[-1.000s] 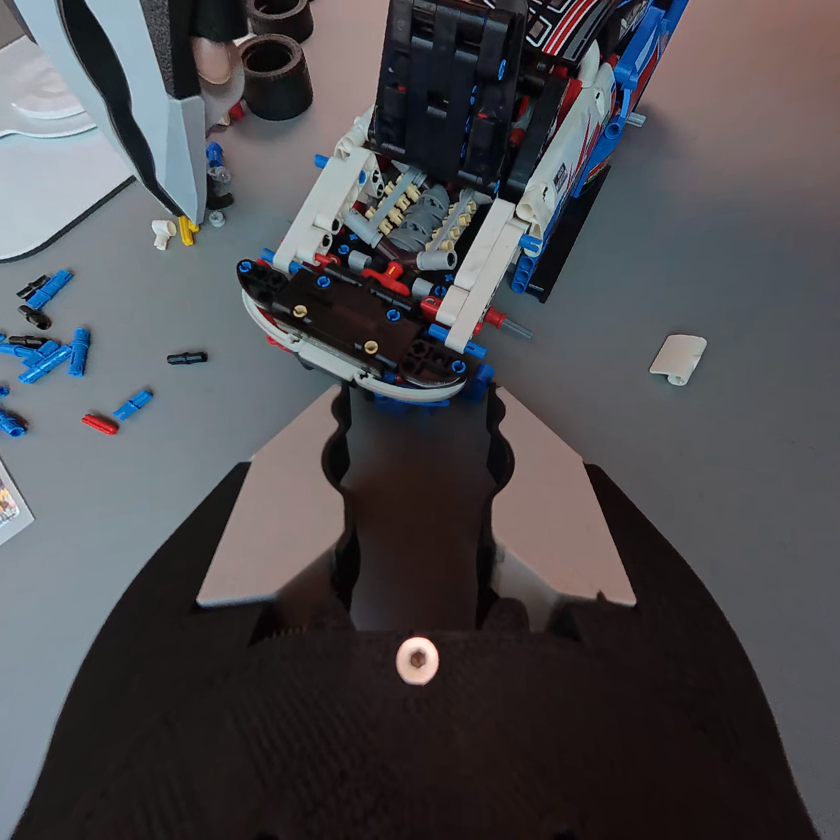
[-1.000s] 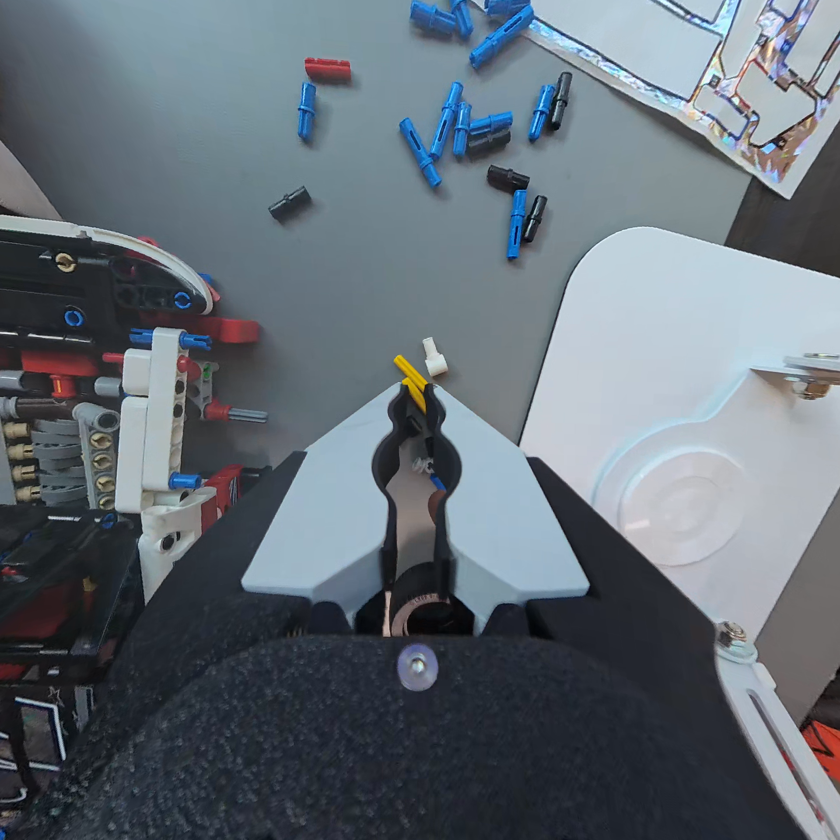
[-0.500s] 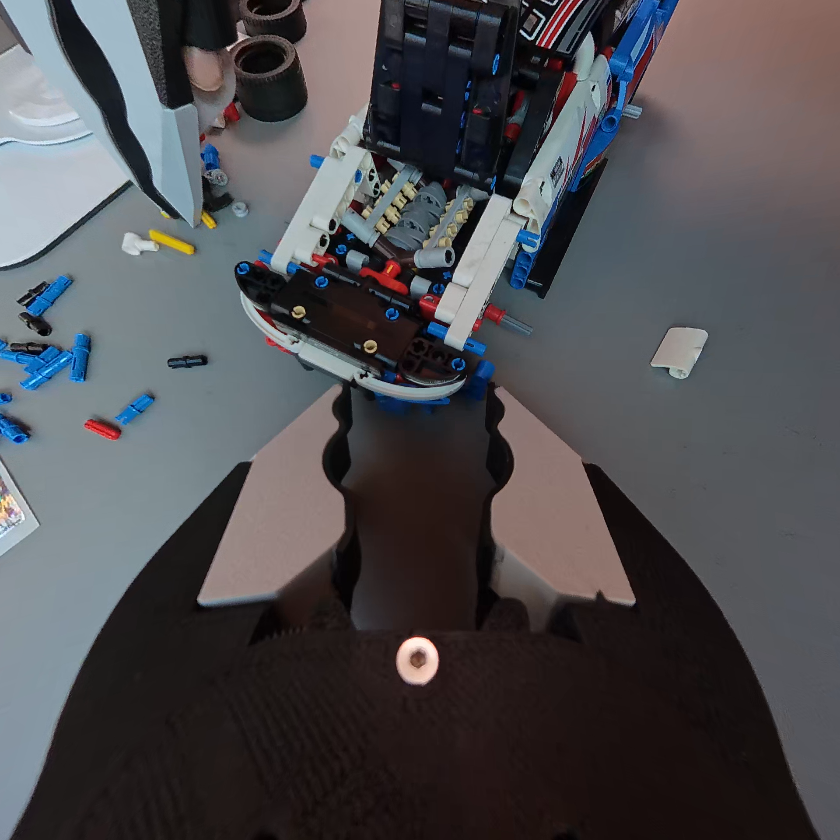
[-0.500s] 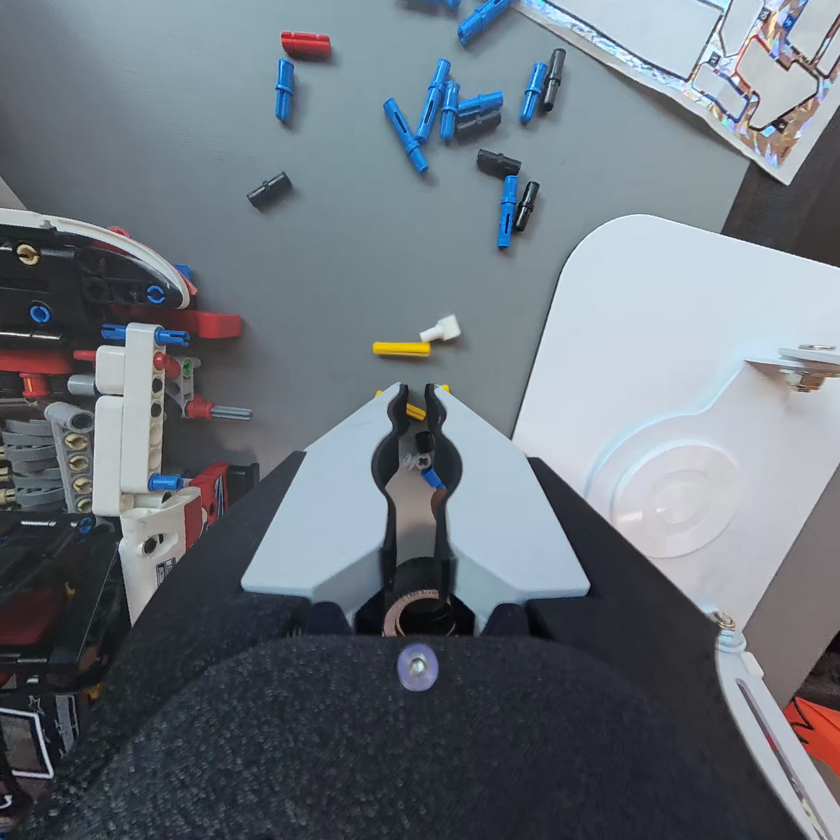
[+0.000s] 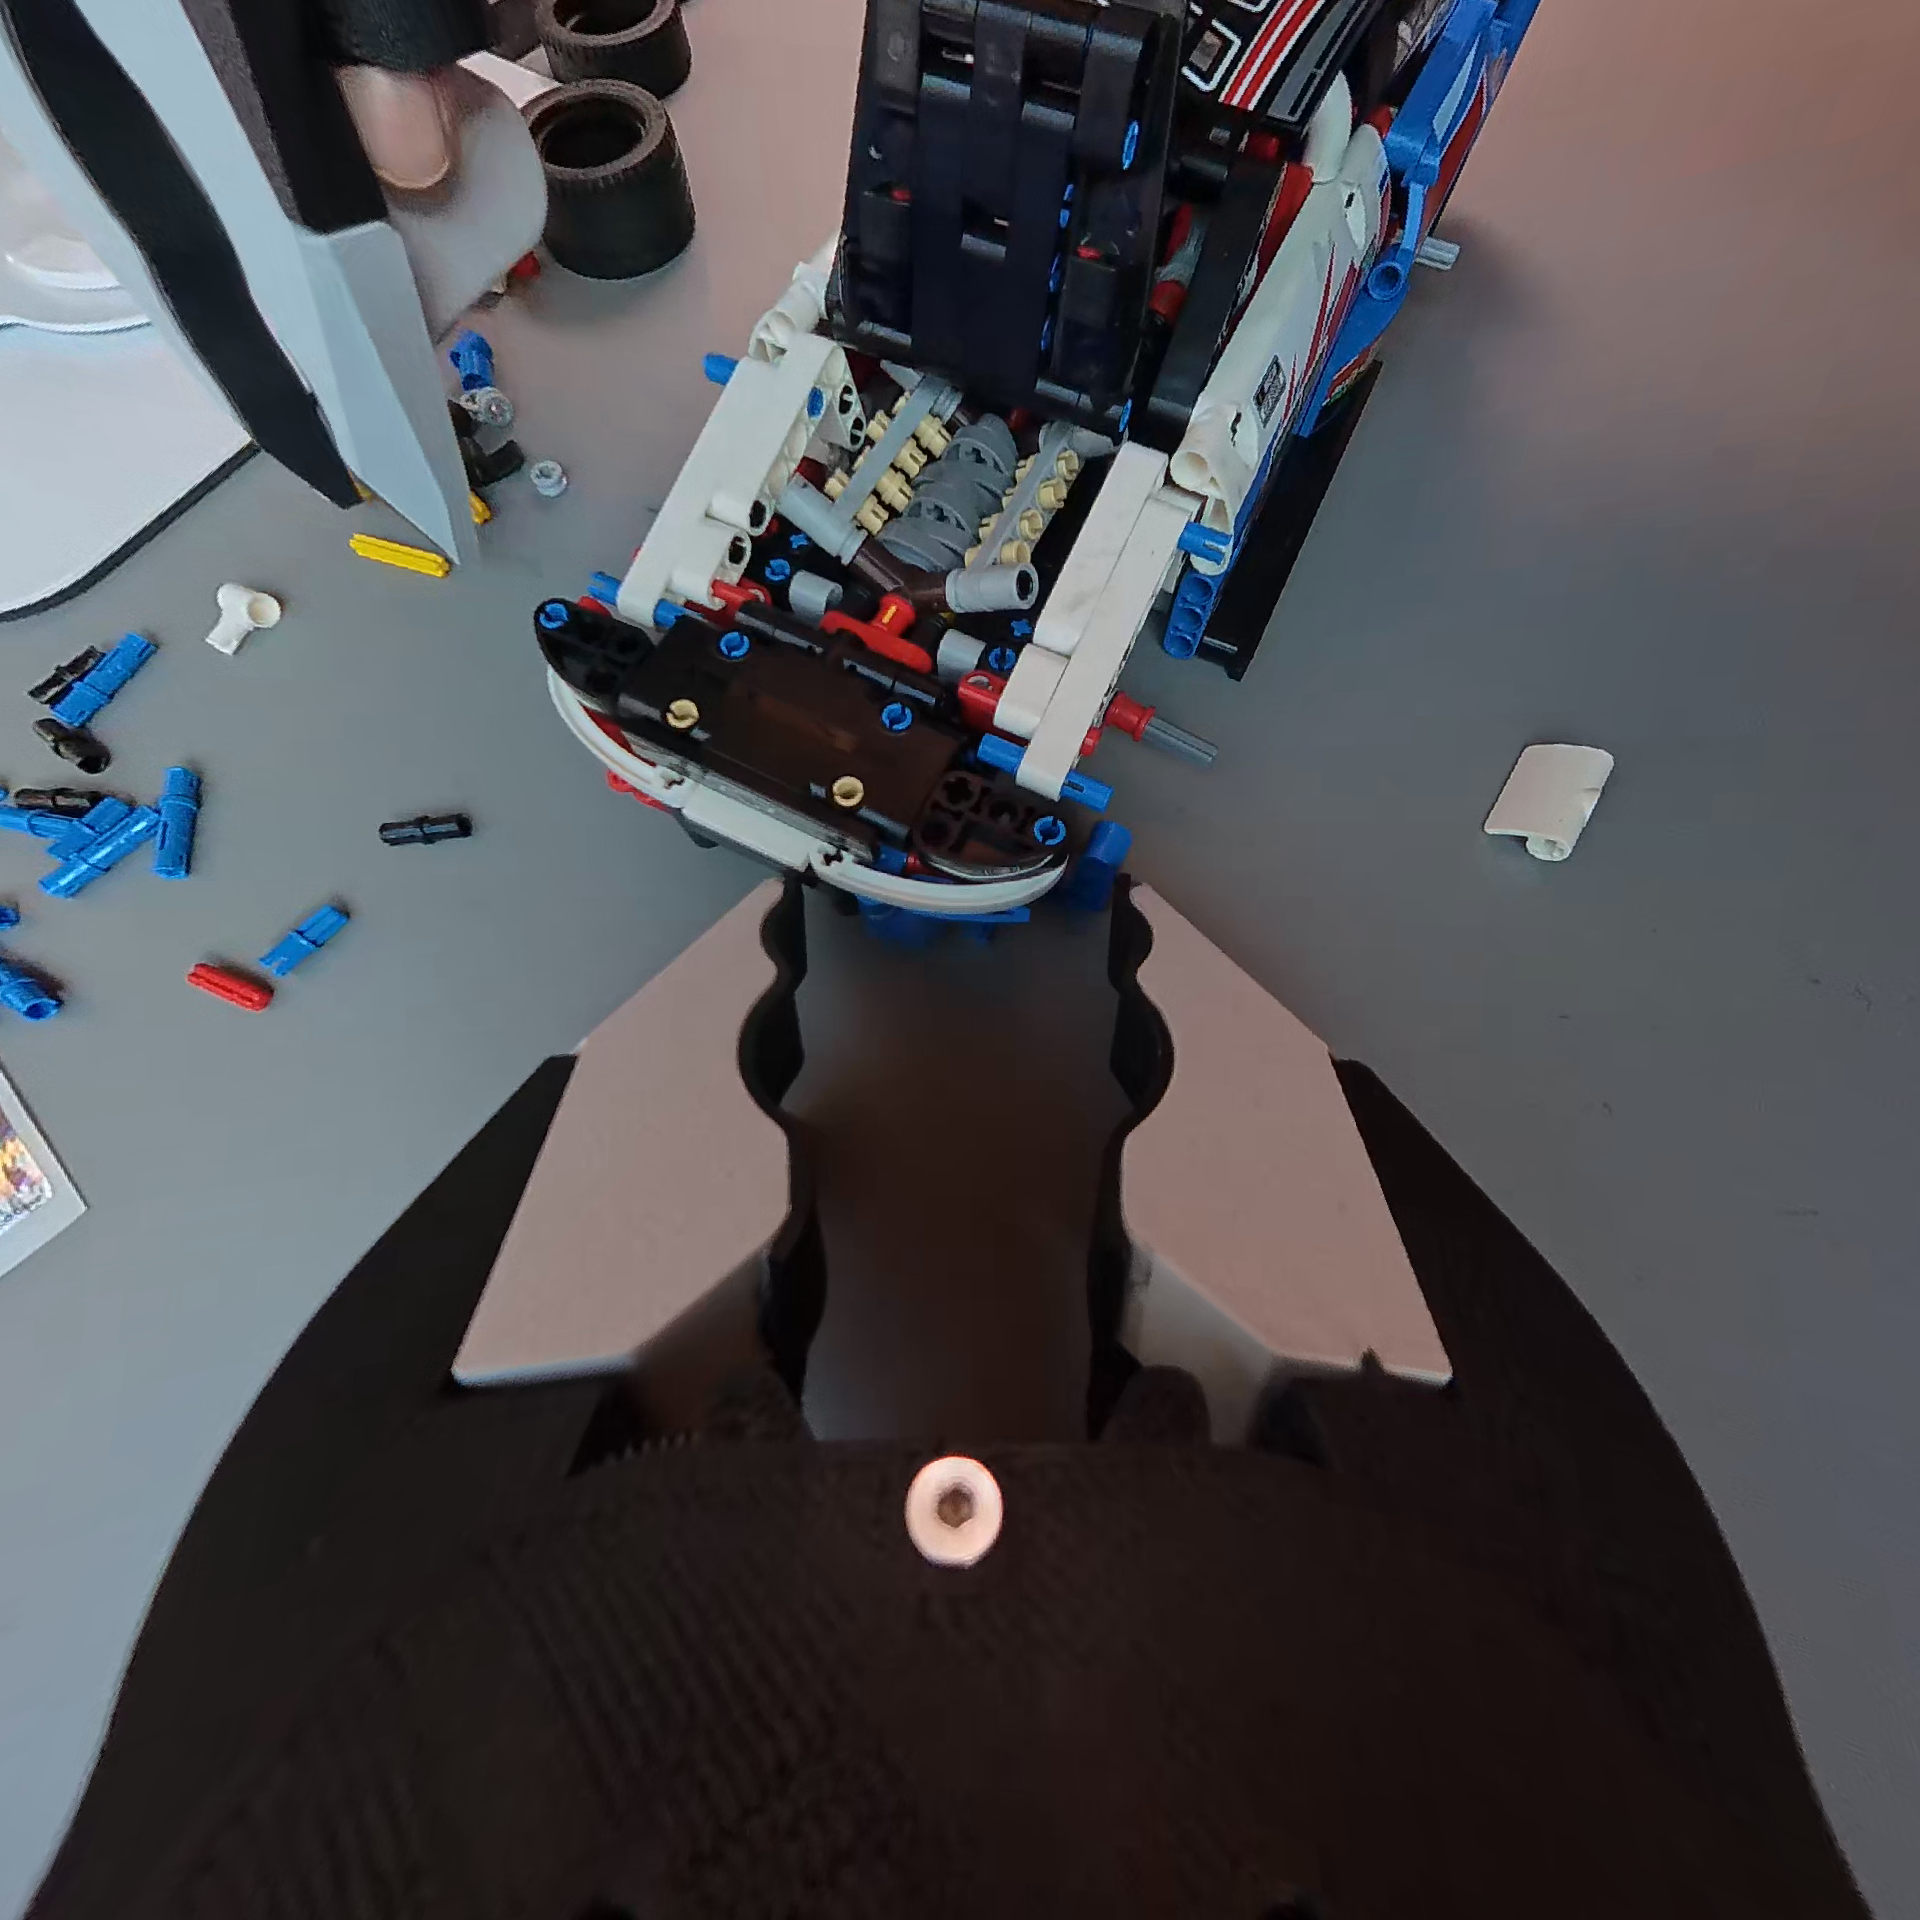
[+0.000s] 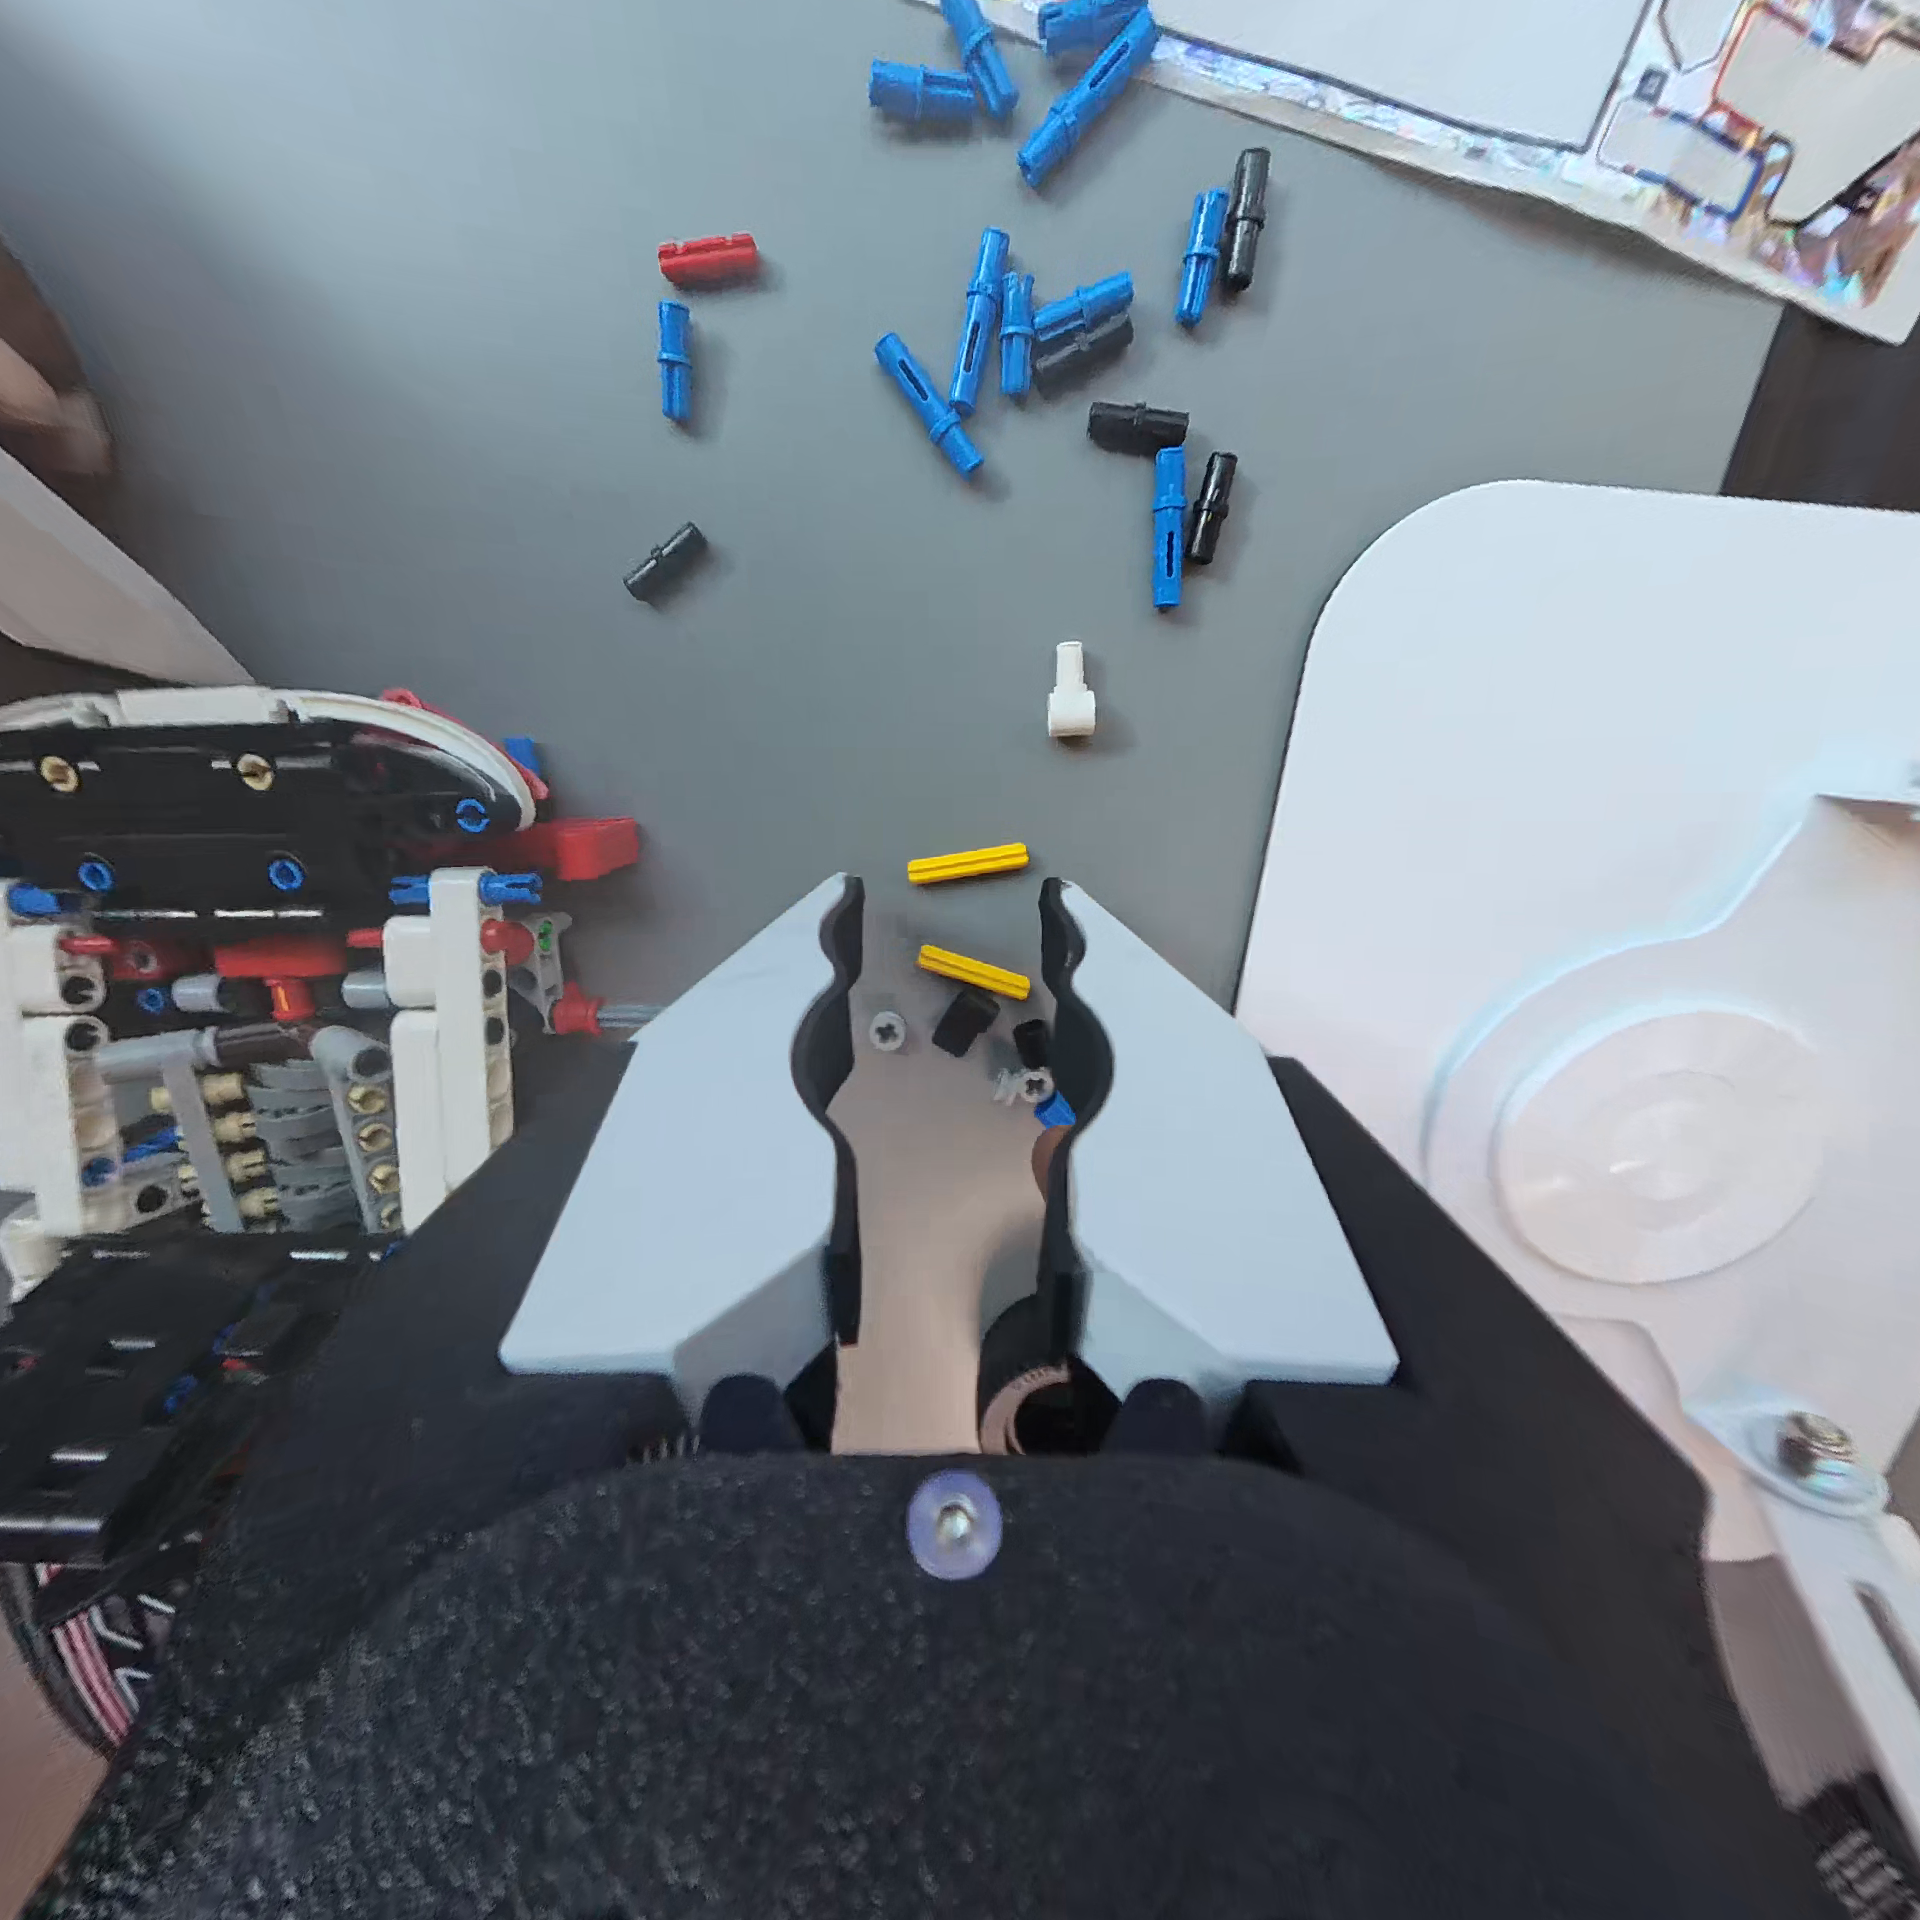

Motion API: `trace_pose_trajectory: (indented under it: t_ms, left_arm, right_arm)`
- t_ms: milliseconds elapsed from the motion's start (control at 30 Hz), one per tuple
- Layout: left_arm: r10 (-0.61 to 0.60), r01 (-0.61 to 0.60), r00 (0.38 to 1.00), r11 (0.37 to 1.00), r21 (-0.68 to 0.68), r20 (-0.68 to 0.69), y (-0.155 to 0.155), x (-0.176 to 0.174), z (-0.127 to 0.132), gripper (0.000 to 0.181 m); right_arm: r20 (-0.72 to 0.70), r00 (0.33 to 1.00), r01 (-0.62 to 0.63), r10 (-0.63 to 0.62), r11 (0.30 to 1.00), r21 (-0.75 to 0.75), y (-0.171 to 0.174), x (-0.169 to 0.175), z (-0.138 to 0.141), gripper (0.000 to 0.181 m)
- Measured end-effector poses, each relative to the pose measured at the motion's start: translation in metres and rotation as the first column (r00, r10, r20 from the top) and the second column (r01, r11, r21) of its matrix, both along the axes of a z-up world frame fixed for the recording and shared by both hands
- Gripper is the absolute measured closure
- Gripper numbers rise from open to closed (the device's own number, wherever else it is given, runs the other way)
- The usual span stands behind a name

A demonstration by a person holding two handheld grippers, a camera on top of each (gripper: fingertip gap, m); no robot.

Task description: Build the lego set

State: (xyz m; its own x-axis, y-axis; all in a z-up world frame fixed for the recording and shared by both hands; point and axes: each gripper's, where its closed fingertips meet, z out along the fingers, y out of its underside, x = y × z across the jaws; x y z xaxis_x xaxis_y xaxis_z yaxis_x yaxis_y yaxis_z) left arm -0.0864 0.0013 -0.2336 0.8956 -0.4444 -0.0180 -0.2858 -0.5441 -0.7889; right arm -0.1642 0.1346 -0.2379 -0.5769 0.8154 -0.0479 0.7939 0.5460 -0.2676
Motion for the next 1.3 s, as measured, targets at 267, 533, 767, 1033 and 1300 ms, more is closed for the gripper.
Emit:
trace_pose_trajectory:
  t_ms: [267,533,767,1033,1300]
  left_arm:
    - [-0.001,0.001,1.0,1.0,0.0,0.001,0.0,0.0,0.0,0.123]
    - [-0.002,0.002,1.0,1.0,-0.001,0.005,0.0,0.0,0.0,0.123]
    - [-0.002,0.002,1.0,1.0,-0.003,0.007,0.0,0.0,0.0,0.123]
    - [0.0,0.0,1.0,1.0,0.002,-0.006,0.0,0.0,-0.001,0.123]
    - [0.004,-0.004,1.0,0.999,0.032,0.006,0.0,-0.001,0.005,0.126]
  right_arm:
    - [-0.011,1.0,0.009,-0.008,0.999,0.046,-0.006,-0.007,-0.006,0.179]
    - [-0.545,0.829,-0.027,-0.128,0.963,-0.267,-0.053,-0.031,0.149,0.179]
    - [-0.767,0.559,-0.048,-0.315,0.911,-0.41,-0.053,0.043,0.267,0.18]
    - [-0.741,0.428,0.1,-0.517,0.842,-0.53,-0.047,0.137,0.244,0.18]
    - [-0.567,0.289,0.229,-0.771,0.631,-0.741,-0.065,0.195,0.147,0.18]
